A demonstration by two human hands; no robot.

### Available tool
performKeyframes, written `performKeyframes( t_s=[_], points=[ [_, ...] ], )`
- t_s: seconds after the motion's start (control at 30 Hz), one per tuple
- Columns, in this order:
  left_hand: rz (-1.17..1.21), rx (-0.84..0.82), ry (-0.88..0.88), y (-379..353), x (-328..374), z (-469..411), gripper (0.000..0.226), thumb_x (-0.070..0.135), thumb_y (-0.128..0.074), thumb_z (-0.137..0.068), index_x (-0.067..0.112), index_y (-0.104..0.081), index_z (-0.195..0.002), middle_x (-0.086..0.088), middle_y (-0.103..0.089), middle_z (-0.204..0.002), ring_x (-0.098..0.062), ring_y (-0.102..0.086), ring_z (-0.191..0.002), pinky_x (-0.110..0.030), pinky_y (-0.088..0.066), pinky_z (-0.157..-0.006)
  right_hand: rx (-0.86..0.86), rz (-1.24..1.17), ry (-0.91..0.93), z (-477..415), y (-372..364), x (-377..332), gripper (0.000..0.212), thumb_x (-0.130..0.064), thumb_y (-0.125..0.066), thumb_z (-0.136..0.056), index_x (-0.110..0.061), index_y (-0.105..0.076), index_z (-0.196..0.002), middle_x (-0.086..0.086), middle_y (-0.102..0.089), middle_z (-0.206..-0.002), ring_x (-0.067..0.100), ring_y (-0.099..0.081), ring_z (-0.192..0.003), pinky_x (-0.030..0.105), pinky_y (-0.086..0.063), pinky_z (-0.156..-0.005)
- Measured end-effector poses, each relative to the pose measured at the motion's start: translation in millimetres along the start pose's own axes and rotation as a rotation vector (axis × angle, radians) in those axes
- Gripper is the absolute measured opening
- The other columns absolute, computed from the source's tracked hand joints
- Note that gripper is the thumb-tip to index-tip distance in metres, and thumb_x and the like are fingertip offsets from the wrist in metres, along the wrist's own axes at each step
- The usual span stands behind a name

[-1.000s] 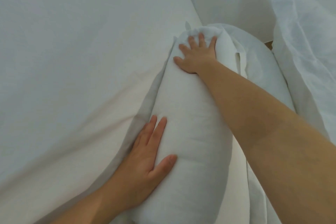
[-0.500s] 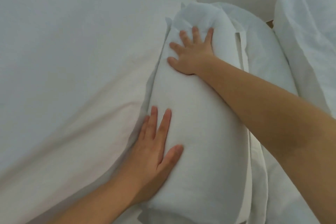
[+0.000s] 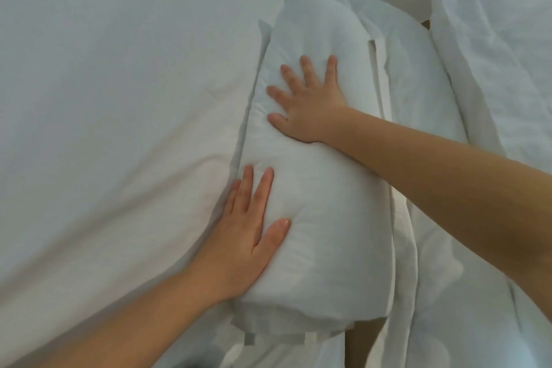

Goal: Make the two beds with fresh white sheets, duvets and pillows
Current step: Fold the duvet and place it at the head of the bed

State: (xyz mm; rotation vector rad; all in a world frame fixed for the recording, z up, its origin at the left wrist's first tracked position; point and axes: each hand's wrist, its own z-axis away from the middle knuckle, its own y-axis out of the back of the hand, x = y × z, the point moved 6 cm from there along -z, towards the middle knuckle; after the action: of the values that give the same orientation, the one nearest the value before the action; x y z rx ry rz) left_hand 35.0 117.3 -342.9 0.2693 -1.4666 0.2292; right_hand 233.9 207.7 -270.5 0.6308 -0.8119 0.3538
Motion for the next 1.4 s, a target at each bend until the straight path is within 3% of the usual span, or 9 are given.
performKeyframes(
  t_s=[0.1, 0.2, 0.37, 0.5, 0.7, 0.93, 1.03, 1.2, 1.4],
  points=[
    [0.068, 0.016, 0.021, 2, -3, -1, 0.08, 0.092, -0.003, -0.068, 0.057, 0.022, -0.135, 0.014, 0.02, -0.16, 0.0, 0.017, -0.145, -0.023, 0.006, -0.118, -0.039, -0.013, 0.066, 23, -5, -2, 0.067, -0.068, -0.009, -0.093, -0.041, -0.006, -0.154, 0.001, 0.007, -0.165, 0.035, 0.014, -0.149, 0.071, 0.012, -0.109],
    [0.14, 0.036, 0.073, -4, -3, 1, 0.092, 0.083, -0.015, -0.072, 0.041, 0.013, -0.149, 0.009, 0.012, -0.162, 0.001, 0.013, -0.146, -0.025, 0.004, -0.12, -0.076, -0.047, 0.115, 43, -6, 0, 0.068, -0.073, -0.009, -0.09, -0.046, -0.006, -0.152, 0.0, 0.009, -0.164, 0.034, 0.015, -0.149, 0.07, 0.011, -0.11],
    [0.163, 0.07, 0.15, -4, -4, 10, 0.099, 0.083, -0.014, -0.069, 0.035, 0.009, -0.153, 0.008, 0.008, -0.163, -0.001, 0.011, -0.146, -0.028, 0.001, -0.12, -0.105, -0.136, 0.208, 78, -3, -12, 0.078, -0.085, -0.008, -0.078, -0.054, -0.007, -0.149, -0.005, 0.01, -0.164, 0.03, 0.016, -0.149, 0.067, 0.012, -0.111],
    [0.048, 0.091, 0.082, 0, 0, 18, 0.096, 0.078, -0.011, -0.073, 0.032, 0.011, -0.153, 0.007, 0.015, -0.162, -0.003, 0.013, -0.146, -0.021, 0.006, -0.115, -0.072, -0.197, 0.2, 107, -1, -18, 0.079, -0.085, -0.007, -0.075, -0.055, -0.009, -0.148, -0.006, 0.009, -0.164, 0.028, 0.017, -0.149, 0.066, 0.013, -0.112],
    [-0.023, 0.093, -0.005, 4, 0, 16, 0.091, 0.07, -0.01, -0.078, 0.023, 0.004, -0.155, -0.003, 0.009, -0.163, -0.009, 0.011, -0.148, -0.026, 0.005, -0.119, -0.049, -0.267, 0.156, 138, -5, -22, 0.074, -0.084, -0.013, -0.081, -0.055, -0.009, -0.148, -0.005, 0.011, -0.164, 0.029, 0.02, -0.148, 0.067, 0.013, -0.111],
    [-0.013, -0.07, 0.067, -10, -20, 25, 0.082, 0.07, -0.013, -0.084, 0.033, 0.011, -0.152, 0.0, 0.009, -0.163, -0.009, 0.01, -0.148, -0.03, 0.003, -0.121, -0.065, -0.339, 0.123, 191, -12, -37, 0.071, -0.082, -0.021, -0.084, -0.054, -0.012, -0.148, -0.004, 0.014, -0.164, 0.03, 0.023, -0.147, 0.068, 0.012, -0.11],
    [-0.015, -0.162, 0.086, -12, -13, 37, 0.063, 0.051, -0.022, -0.101, 0.033, 0.011, -0.152, 0.001, 0.013, -0.162, -0.008, 0.014, -0.147, -0.025, 0.006, -0.118, -0.07, -0.367, 0.106, 217, -16, -41, 0.069, -0.08, -0.024, -0.085, -0.055, -0.011, -0.148, -0.005, 0.016, -0.163, 0.03, 0.024, -0.147, 0.068, 0.011, -0.111],
    [-0.064, -0.354, 0.102, -5, -1, 70, 0.059, 0.039, -0.027, -0.104, 0.037, 0.009, -0.151, 0.004, 0.014, -0.162, -0.005, 0.013, -0.147, -0.028, 0.004, -0.12, -0.071, -0.434, 0.032, 254, -14, -54, 0.065, -0.078, -0.019, -0.088, -0.053, -0.014, -0.148, -0.004, 0.017, -0.163, 0.031, 0.023, -0.147, 0.067, 0.005, -0.113],
    [-0.08, -0.377, 0.125, 14, 33, 92, 0.058, 0.03, -0.029, -0.105, 0.022, 0.0, -0.156, 0.006, 0.004, -0.162, -0.006, 0.002, -0.148, -0.029, 0.0, -0.121, 0.055, -0.623, -0.149, 281, 9, -82, 0.053, -0.061, -0.024, -0.098, -0.037, -0.033, -0.144, 0.0, 0.005, -0.165, 0.033, 0.013, -0.149, 0.067, -0.002, -0.114]
  ],
)
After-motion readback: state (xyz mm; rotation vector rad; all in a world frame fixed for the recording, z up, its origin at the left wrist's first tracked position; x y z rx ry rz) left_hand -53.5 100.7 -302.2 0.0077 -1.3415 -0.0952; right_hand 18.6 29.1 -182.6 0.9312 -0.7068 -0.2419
